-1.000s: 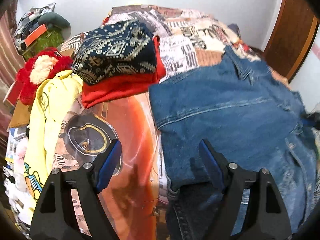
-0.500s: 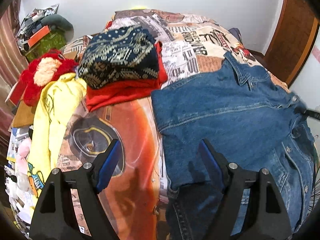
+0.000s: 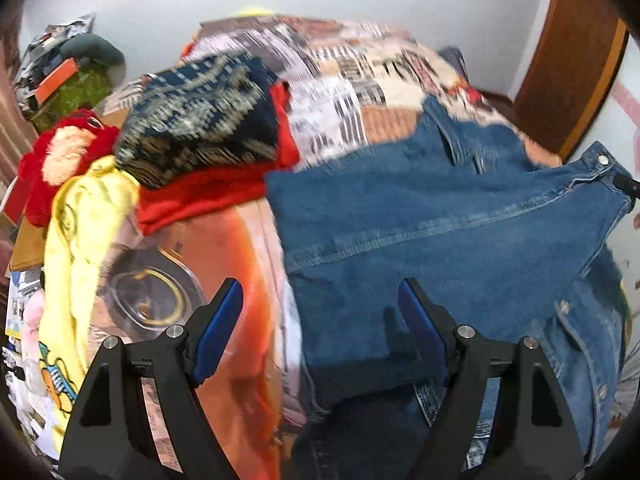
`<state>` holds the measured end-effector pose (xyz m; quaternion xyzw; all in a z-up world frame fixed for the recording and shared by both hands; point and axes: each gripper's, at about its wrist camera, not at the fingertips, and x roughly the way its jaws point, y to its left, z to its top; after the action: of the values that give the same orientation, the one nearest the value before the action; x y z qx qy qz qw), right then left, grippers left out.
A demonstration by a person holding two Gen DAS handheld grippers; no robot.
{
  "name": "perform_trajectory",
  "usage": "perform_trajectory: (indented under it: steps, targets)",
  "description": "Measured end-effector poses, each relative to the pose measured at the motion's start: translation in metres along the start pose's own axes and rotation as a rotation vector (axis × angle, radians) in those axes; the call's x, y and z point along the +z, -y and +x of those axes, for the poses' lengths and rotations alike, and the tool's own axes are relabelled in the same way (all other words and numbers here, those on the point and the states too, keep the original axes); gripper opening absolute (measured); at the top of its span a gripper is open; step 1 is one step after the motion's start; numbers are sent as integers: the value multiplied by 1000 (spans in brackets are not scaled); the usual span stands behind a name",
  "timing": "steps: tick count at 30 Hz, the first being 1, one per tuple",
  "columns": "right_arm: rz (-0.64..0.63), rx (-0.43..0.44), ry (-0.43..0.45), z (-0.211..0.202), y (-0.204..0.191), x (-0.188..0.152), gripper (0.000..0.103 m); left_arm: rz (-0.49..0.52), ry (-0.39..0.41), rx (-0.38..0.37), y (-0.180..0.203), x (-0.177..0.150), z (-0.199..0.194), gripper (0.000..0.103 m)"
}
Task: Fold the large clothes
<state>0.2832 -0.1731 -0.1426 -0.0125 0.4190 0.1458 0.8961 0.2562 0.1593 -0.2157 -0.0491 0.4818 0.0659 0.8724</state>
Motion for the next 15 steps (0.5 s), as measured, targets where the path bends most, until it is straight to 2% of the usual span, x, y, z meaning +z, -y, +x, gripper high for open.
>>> perform_trajectory:
  steps: [4,7,11,15]
  targets:
    - [68,-10,-102,37,24,-22,12,28,-52,-3,9,-10,17,79]
    - [93,-1,-158,50,35,-35,13,45,-64,8,12,-14,22,79]
    - [47,-41,-227,67,33,-52,15,42,-66,5,11,-15,23,79]
    - [-20,-119,-224,61,31,-56,20,48,-58,8,12,-13,21,79]
